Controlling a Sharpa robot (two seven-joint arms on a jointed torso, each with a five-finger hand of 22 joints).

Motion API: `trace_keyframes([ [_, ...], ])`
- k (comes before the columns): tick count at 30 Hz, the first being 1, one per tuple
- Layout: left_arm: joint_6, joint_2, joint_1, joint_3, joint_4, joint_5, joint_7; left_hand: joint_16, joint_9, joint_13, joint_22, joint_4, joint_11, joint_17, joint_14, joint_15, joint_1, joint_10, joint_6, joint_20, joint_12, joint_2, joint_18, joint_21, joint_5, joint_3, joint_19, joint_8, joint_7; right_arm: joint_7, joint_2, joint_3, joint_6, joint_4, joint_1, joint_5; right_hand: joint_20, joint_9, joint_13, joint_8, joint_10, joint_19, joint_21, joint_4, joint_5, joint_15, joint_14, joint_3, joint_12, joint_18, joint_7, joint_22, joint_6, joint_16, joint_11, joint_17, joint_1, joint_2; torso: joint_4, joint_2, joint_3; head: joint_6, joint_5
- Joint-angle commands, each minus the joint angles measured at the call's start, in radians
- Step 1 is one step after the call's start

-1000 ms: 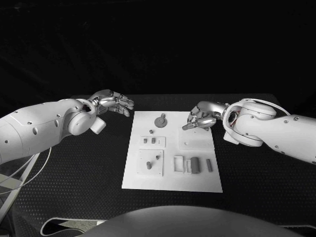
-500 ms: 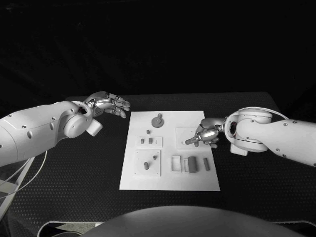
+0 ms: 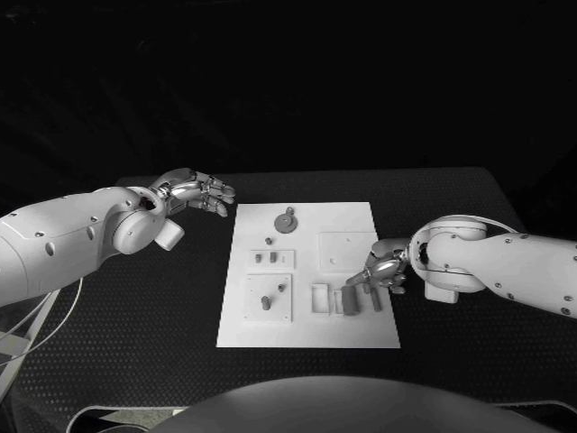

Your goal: Assemble the parts on the task board

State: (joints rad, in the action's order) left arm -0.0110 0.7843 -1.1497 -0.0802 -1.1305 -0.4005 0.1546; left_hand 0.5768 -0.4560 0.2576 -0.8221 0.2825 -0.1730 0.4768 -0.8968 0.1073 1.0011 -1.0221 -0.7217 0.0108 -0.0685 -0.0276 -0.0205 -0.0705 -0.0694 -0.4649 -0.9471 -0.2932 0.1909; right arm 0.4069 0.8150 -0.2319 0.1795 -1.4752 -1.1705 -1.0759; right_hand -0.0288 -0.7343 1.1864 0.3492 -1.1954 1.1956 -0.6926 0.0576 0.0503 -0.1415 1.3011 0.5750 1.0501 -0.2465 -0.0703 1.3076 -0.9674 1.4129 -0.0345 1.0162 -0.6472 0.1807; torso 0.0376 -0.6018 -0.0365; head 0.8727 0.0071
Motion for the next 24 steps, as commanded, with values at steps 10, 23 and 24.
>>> trace_keyframes([
  [10,-0.015,-0.003,0.000,0.001,0.000,0.002,0.010,-0.004,0.002,-0.001,0.002,-0.003,-0.001,0.002,-0.007,0.001,-0.012,0.008,0.005,-0.001,-0.003,0.001,-0.017,-0.002,0.006,0.005,-0.003,-0.004,0.038,0.003,-0.033,0.000,0.011,0.031,0.032,0.033,0.003,-0.001,0.003,-0.018,0.006,-0.018,-0.016,-0.021,0.005,0.004,0.000,-0.020,0.005,-0.015,-0.008,0.024,-0.012,0.008,0.002,-0.006,-0.005,-0.039,0.0003,0.000,-0.0001,0.000,-0.002],
  [23,-0.017,-0.003,0.001,0.001,0.000,0.002,0.010,-0.005,0.002,-0.001,0.002,-0.003,-0.001,0.003,-0.007,0.001,-0.013,0.008,0.005,-0.001,-0.003,0.002,-0.017,-0.002,0.006,0.005,-0.003,-0.004,0.038,0.003,-0.056,-0.001,0.018,0.054,0.055,0.048,0.005,-0.002,0.002,-0.028,0.007,-0.024,-0.022,-0.040,0.026,0.005,-0.004,-0.023,0.002,-0.015,-0.009,0.024,-0.016,0.007,0.003,-0.013,-0.005,-0.051,0.0003,0.000,0.0014,0.000,0.000],
  [24,-0.017,-0.003,0.001,0.001,0.000,0.002,0.010,-0.005,0.002,-0.001,0.002,-0.003,-0.001,0.003,-0.007,0.001,-0.013,0.008,0.005,-0.001,-0.003,0.002,-0.017,-0.002,0.006,0.005,-0.003,-0.004,0.038,0.004,-0.058,-0.001,0.016,0.057,0.056,0.048,0.005,-0.002,0.002,-0.029,0.007,-0.024,-0.022,-0.041,0.026,0.005,-0.004,-0.023,0.002,-0.015,-0.009,0.024,-0.016,0.007,0.003,-0.013,-0.005,-0.051,0.0007,0.000,0.0013,0.000,0.000],
])
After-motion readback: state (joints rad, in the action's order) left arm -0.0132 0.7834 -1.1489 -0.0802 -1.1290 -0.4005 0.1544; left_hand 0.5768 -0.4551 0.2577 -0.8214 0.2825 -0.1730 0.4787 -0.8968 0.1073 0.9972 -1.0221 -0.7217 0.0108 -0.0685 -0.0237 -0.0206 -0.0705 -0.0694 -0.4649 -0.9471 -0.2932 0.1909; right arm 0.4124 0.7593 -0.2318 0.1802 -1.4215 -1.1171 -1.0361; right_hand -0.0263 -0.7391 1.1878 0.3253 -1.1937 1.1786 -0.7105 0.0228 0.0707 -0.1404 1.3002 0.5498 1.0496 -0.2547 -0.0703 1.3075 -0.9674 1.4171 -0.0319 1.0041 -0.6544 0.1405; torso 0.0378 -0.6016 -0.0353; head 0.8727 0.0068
